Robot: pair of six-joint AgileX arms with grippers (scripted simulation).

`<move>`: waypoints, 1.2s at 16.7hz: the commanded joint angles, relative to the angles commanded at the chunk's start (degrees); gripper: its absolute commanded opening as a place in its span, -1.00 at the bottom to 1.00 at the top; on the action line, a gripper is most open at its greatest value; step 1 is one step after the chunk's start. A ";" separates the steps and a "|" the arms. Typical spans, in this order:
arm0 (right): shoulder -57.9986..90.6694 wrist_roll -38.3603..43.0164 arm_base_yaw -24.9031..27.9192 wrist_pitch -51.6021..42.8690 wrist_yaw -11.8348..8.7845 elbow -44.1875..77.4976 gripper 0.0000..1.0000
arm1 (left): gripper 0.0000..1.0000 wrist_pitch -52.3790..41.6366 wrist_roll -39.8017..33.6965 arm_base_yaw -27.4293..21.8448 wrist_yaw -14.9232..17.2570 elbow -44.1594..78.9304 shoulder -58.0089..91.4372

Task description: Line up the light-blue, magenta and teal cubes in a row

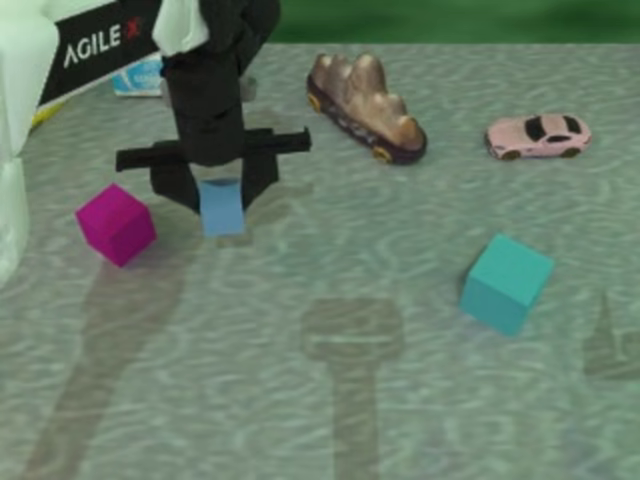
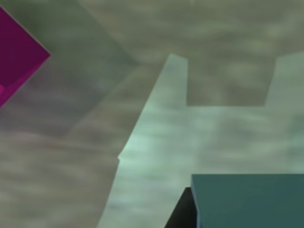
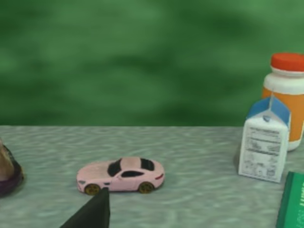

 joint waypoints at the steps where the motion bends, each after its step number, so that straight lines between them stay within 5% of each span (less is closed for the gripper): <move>1: 0.00 0.00 0.00 0.00 0.00 0.00 1.00 | -1.00 -0.41 -1.14 -1.34 -0.01 0.73 0.32; 12: 0.00 0.00 0.00 0.00 0.00 0.00 1.00 | -1.00 -7.99 -23.16 -29.87 -0.26 12.52 4.80; 20: 0.00 0.00 0.00 0.00 0.00 0.00 1.00 | -1.00 -5.81 -24.32 -30.95 -0.29 10.74 4.81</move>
